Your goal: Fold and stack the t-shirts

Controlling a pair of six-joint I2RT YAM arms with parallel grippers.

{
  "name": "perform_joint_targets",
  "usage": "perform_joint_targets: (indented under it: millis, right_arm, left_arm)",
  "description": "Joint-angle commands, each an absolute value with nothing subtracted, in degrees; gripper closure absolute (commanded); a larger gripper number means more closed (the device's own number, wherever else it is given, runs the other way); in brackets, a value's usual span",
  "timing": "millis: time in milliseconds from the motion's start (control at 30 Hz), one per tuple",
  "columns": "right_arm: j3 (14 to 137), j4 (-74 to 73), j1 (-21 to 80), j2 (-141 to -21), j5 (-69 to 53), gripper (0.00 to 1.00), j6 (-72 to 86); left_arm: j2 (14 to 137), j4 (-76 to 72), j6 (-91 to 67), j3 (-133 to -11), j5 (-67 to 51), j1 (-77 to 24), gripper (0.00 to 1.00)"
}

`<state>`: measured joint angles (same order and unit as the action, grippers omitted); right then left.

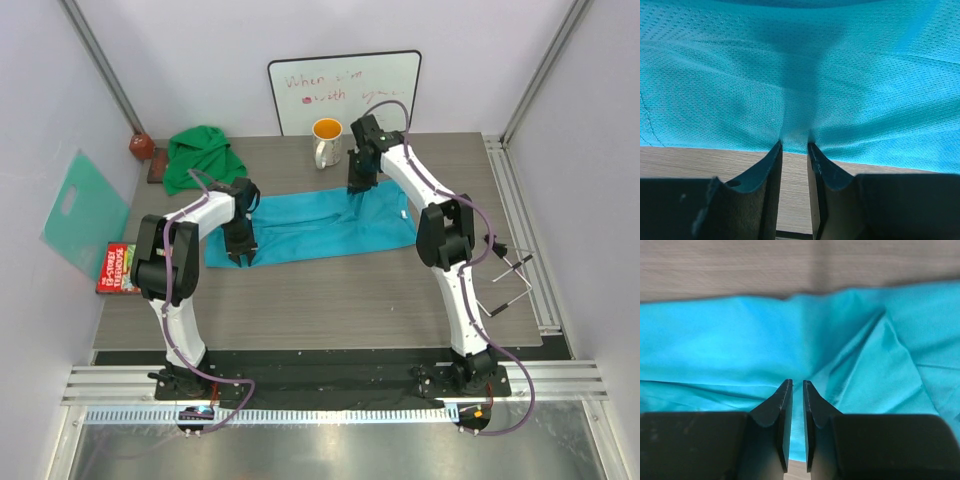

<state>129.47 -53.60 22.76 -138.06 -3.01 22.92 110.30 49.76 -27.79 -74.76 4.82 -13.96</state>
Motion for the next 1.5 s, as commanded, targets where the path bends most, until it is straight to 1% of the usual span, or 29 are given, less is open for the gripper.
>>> perform_joint_targets:
  millis: [0,100,200,433,567,833,1067,1267,1467]
  right_arm:
    - [136.2,-51.5,22.9,-133.7,-4.5,0.79,23.5]
    - [135.4,-52.0,22.4,-130.3,-3.7,0.78,23.3]
    - [131.1,-53.0,21.4,-127.1,-3.8,0.78,22.7]
    - [116.3,-54.8,21.5,-118.4,-4.7,0.80,20.1]
    - [111.6,-53.4,22.0,-118.0,-5.0,0.81,20.3]
    - [111.8,-52.5,25.0,-124.8,-1.6,0.82,20.0]
    - [115.2,-52.5,27.1,-129.5,-3.5,0.83,21.0]
    - [119.1,-52.6,27.5,-133.0,-3.6,0.83,21.4]
    - [125.5,-53.7,27.4,-135.5,-1.8,0.83,20.8]
  left_arm:
    - [111.8,49.0,-27.1,-73.8,3.8,-14.1,0.72]
    - [111.9,49.0,-27.2,-74.1,3.7,-14.1,0.71]
    - [112.1,49.0,-27.2,-74.4,3.4,-14.2,0.72]
    - [112.9,49.2,-27.2,-75.9,3.0,-14.4,0.71]
    - [113.4,49.3,-27.2,-76.6,2.8,-14.6,0.71]
    - [113.2,49.0,-27.2,-75.6,3.3,-14.8,0.71]
    - [112.7,48.5,-27.4,-74.1,3.7,-14.8,0.71]
    - [113.4,48.6,-27.6,-75.0,3.4,-14.7,0.72]
    - [113.9,49.4,-27.3,-76.2,3.5,-14.8,0.72]
